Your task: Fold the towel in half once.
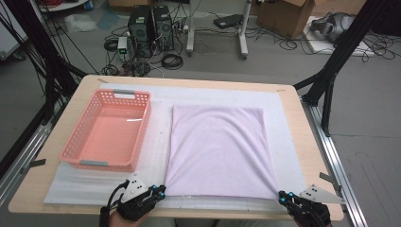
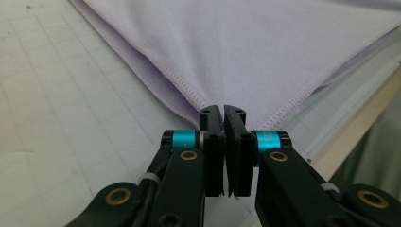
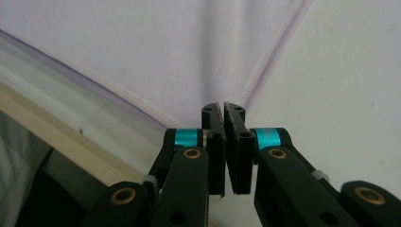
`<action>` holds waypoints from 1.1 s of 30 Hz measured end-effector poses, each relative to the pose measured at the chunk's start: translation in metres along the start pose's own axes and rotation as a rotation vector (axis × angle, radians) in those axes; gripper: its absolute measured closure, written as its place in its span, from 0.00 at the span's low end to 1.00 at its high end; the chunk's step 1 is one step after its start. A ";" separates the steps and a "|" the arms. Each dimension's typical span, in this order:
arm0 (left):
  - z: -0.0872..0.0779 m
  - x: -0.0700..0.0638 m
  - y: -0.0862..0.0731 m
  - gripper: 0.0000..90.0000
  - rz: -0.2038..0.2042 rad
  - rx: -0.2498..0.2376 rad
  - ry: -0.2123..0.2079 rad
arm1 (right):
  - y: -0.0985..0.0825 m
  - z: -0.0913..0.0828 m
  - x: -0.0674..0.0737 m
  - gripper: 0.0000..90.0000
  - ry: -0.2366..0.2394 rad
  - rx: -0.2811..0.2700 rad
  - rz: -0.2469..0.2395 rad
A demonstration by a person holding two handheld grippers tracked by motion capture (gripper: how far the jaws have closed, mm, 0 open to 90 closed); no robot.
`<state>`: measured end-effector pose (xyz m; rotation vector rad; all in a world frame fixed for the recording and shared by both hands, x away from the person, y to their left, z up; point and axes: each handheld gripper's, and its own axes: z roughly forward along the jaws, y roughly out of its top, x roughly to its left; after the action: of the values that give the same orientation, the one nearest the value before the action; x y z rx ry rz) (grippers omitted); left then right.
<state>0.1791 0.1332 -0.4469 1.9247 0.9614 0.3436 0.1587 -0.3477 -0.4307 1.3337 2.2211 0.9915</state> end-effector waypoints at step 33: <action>0.059 0.029 0.047 0.67 -0.060 -0.026 0.104 | 0.025 0.042 -0.039 0.72 -0.038 -0.071 0.053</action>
<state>0.2552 0.1061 -0.4431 1.8658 1.0754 0.4230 0.2190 -0.3581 -0.4425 1.3753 2.1125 1.0454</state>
